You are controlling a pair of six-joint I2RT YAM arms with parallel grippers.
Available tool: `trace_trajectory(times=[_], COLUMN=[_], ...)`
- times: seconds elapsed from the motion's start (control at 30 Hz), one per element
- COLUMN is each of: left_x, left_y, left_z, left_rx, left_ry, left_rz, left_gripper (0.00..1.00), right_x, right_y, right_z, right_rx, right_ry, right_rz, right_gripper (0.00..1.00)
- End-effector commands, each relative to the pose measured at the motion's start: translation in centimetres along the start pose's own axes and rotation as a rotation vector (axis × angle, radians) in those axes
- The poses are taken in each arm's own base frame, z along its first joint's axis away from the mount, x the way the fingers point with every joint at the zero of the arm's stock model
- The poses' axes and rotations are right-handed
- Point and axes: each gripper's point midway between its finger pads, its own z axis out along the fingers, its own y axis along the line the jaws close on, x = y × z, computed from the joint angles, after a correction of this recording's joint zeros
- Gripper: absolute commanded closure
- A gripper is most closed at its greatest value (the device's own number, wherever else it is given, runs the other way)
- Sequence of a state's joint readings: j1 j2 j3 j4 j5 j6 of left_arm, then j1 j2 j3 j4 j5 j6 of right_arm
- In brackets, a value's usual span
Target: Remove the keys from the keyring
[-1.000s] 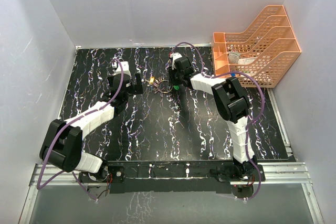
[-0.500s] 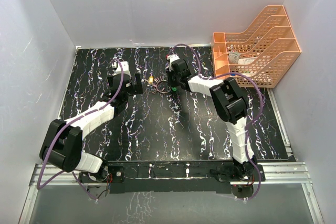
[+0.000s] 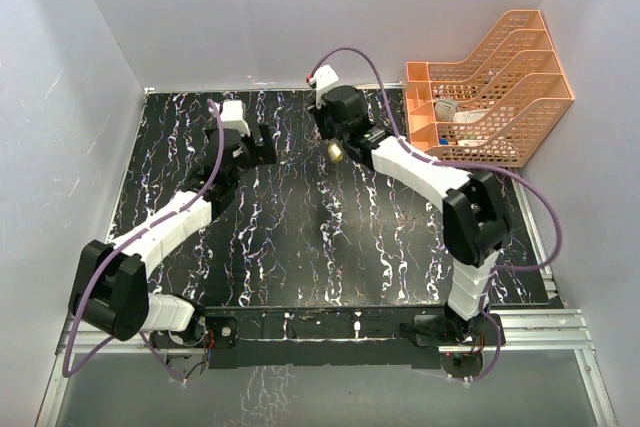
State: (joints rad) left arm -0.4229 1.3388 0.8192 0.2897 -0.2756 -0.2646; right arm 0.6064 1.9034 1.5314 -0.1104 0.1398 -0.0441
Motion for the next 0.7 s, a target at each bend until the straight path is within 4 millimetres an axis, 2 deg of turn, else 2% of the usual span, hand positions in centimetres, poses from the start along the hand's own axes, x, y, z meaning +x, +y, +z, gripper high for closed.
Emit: trace_trajectory(times=[0.0, 0.03, 0.1, 0.33, 0.6, 0.67], left_x=[-6.0, -6.2, -7.0, -10.4, -11.9, -11.9], left_y=[-2.8, -3.5, -4.5, -7.4, -10.4, -11.0], left_z=[-1.0, -1.1, -1.6, -5.8, -10.0, -10.2], left_rx=[0.117, 0.152, 0.207, 0.413, 0.651, 0.683], left_ry=[-0.103, -0.103, -0.123, -0.262, -0.378, -0.376], left_rz=[-0.007, 0.006, -0.007, -0.048, -0.059, -0.047], left_gripper=[0.01, 0.01, 0.01, 0.01, 0.02, 0.09], right_x=[-9.8, -11.0, -11.9, -13.8, -14.0, -14.1], right_y=[-1.6, -1.6, -1.4, -0.6, 1.1, 1.6], right_z=[-5.4, -6.9, -8.4, -12.8, -15.2, -15.6], right_rx=[0.065, 0.065, 0.061, 0.047, 0.008, -0.005], right_ry=[-0.260, -0.293, -0.323, -0.396, -0.425, -0.428], right_rz=[-0.026, -0.025, -0.032, -0.038, -0.015, -0.013], right_gripper=[1.00, 1.00, 1.00, 1.00, 1.00, 1.00])
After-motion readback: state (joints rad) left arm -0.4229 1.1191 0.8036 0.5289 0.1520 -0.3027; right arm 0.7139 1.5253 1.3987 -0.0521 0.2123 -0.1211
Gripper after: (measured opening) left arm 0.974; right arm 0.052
